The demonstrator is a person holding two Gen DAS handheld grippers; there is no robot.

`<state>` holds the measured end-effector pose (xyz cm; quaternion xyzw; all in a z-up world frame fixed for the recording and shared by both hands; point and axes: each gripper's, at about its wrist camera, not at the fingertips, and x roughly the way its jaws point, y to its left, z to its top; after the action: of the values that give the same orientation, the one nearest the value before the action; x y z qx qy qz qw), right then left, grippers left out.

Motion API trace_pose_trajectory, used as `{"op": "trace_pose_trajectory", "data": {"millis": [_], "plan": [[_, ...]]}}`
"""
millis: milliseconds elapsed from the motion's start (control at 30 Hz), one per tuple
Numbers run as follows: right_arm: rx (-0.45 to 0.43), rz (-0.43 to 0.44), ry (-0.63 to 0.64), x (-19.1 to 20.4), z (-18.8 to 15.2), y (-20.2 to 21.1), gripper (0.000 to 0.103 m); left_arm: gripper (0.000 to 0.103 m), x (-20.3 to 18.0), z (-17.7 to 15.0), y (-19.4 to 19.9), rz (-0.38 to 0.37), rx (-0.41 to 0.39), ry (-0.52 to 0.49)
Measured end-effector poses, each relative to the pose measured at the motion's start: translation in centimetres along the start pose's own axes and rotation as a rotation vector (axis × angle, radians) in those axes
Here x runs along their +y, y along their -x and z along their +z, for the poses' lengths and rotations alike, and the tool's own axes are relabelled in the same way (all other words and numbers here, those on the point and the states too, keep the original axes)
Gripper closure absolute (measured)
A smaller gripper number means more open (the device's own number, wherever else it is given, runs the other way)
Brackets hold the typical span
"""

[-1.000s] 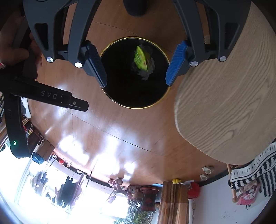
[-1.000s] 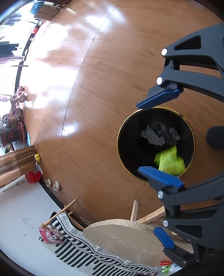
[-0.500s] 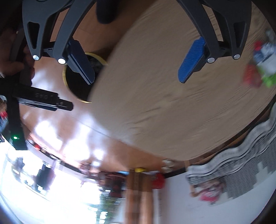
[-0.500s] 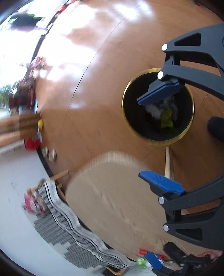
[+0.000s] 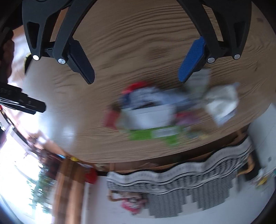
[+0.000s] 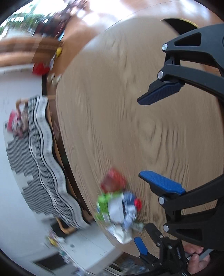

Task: Collect trash
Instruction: 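Return to the table and grasp the white paper bag with the left tool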

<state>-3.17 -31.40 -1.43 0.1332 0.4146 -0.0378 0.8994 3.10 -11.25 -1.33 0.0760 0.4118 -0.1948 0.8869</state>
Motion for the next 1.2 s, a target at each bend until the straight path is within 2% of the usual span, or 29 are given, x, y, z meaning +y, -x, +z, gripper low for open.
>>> {"op": "trace_pose_trajectory", "data": {"millis": [167, 333, 533, 867, 900, 933, 967, 1033, 1200], "plan": [[0.032, 0.056, 0.110, 7.2, 0.4, -2.8, 0.027, 0.008, 8.5, -1.2, 0.2, 0.091, 0.004, 0.128], [0.051, 0.086, 0.207, 12.3, -0.1, -4.9, 0.027, 0.008, 13.8, -1.6, 0.1, 0.137, -0.006, 0.220], [0.066, 0.083, 0.266, 15.2, 0.0, -6.7, 0.027, 0.008, 16.2, 0.0, -1.9, 0.176, -0.054, 0.262], [0.078, 0.070, 0.333, 16.9, 0.1, -8.4, 0.027, 0.010, 14.8, 2.7, -5.7, 0.161, -0.066, 0.224], [0.077, 0.064, 0.342, 17.0, 0.0, -8.6, 0.027, 0.013, 14.6, 2.8, -5.9, 0.169, -0.067, 0.218], [0.077, 0.059, 0.349, 17.1, 0.0, -8.7, 0.027, 0.025, 14.5, 2.9, -6.1, 0.175, -0.064, 0.217], [0.077, 0.057, 0.355, 17.2, -0.1, -8.8, 0.027, 0.043, 14.4, 2.9, -6.3, 0.166, -0.055, 0.220], [0.073, 0.047, 0.374, 17.3, -0.1, -9.1, 0.027, 0.054, 14.5, 2.9, -6.3, 0.133, -0.039, 0.240], [0.052, 0.017, 0.426, 18.2, -0.1, -9.9, 0.031, 0.055, 14.1, 2.7, -4.0, 0.131, -0.083, 0.237]]}}
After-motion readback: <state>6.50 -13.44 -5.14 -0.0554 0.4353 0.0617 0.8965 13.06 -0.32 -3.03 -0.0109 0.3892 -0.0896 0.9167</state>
